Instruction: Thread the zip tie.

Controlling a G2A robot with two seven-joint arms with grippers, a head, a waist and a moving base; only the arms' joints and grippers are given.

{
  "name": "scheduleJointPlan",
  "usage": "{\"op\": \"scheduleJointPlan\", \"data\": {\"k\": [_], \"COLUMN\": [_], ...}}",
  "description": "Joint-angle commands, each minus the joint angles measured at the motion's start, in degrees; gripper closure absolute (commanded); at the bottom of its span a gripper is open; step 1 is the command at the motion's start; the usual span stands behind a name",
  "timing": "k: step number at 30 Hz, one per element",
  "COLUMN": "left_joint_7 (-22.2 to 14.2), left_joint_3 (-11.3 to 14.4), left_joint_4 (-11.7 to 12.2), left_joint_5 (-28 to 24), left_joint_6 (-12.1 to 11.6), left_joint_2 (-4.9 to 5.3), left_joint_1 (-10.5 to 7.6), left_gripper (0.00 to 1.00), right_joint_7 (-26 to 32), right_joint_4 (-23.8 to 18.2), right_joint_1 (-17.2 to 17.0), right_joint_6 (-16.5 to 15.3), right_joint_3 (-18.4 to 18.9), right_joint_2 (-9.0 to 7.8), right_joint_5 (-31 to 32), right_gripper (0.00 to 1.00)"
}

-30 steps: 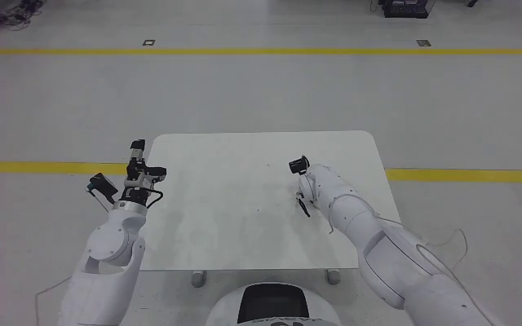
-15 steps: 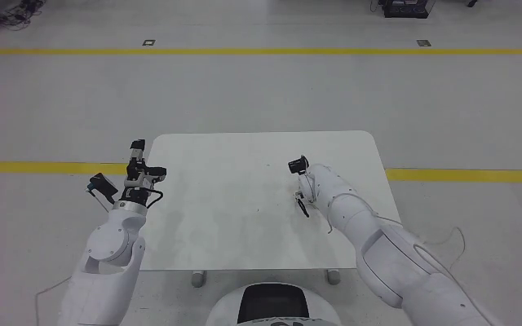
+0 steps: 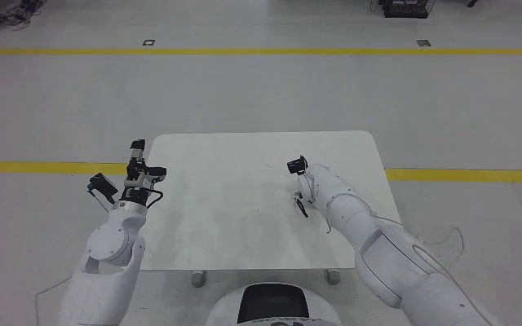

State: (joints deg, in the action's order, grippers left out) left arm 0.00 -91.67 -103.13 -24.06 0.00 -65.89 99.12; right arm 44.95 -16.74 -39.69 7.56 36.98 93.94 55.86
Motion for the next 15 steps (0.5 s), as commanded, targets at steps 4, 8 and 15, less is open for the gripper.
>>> {"op": "scheduleJointPlan", "data": {"k": [4,8,15], "left_joint_7": [0.00,0.00,0.00], "left_joint_3": [0.00,0.00,0.00], "left_joint_4": [0.00,0.00,0.00], "left_joint_5": [0.00,0.00,0.00], "left_joint_6": [0.00,0.00,0.00], "left_joint_2": [0.00,0.00,0.00], "left_joint_1": [0.00,0.00,0.00], "left_gripper": [0.00,0.00,0.00], "right_joint_7": [0.14,0.10,0.06], "right_joint_4": [0.37,0.53,0.83], "right_joint_1": [0.02,0.13,0.17], "right_joint_6": [0.13,0.60,0.85], "right_joint_3": [0.17,0.28,0.56], "right_joint_2": [0.15,0.27,0.42], "right_joint_5": [0.22,0.53,0.84], "right_gripper": [0.90,0.90,0.90]}}
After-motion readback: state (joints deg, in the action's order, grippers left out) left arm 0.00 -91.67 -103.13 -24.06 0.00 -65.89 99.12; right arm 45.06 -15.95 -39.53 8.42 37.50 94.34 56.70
